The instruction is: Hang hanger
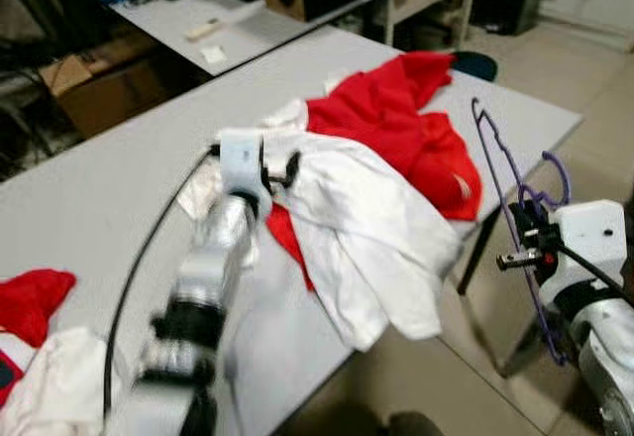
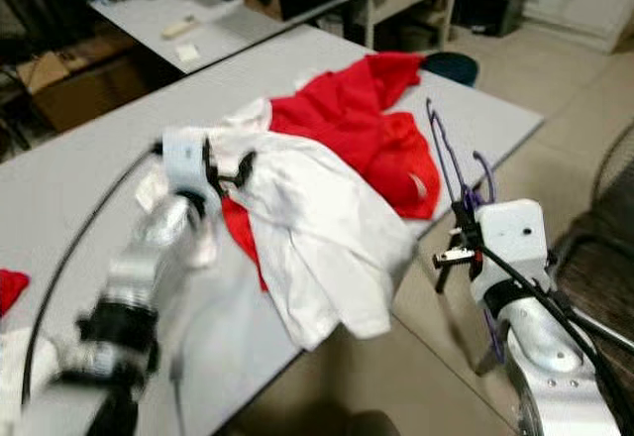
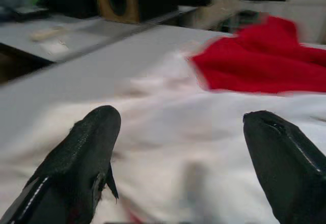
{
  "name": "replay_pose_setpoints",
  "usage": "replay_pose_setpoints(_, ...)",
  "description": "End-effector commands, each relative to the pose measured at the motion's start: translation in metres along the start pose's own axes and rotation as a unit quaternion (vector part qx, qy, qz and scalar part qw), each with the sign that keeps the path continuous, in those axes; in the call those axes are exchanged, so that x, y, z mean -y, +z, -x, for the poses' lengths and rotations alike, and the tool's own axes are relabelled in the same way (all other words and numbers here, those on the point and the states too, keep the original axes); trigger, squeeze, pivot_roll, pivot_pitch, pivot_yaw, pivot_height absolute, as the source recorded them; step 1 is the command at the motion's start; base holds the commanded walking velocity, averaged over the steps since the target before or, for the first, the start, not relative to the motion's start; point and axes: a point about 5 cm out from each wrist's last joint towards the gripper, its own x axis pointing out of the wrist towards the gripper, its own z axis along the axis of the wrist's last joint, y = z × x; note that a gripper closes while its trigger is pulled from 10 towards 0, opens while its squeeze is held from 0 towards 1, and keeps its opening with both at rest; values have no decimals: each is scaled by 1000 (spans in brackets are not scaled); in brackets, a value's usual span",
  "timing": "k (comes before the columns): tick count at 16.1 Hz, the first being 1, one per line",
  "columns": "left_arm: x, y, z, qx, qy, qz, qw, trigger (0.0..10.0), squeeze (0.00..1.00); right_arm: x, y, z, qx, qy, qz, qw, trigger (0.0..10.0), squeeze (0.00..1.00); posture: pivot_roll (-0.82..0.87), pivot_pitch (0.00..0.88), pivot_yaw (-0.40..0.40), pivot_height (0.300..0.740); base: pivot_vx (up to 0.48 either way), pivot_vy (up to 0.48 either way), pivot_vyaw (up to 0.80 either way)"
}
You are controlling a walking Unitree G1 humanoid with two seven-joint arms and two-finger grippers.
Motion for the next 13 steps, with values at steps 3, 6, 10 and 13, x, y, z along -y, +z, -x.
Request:
replay_pose_setpoints(3, -48, -18, 2, -66, 122, -11, 990, 10000, 0, -7, -3, 0, 1, 26, -10, 1000, 10000, 0, -300, 0, 143, 740, 0, 0, 0)
replay_pose_setpoints(6, -59, -32, 2, -116, 153, -10, 981, 10000, 0, -9, -5, 0, -5, 28, -5, 1000, 10000, 0, -313, 0, 179, 740, 0, 0, 0)
replay_pose_setpoints(10, -51, -51, 1, -167, 117, 52, 978, 10000, 0, -10, -8, 6, -12, 48, -20, 999, 10000, 0, -306, 0, 176, 740, 0, 0, 0)
replay_pose_setpoints(13, -52, -64, 6, -199, 117, 73, 970, 3137, 0, -10, -9, 6, -17, 84, -19, 996, 10000, 0, -295, 0, 163, 740, 0, 0, 0)
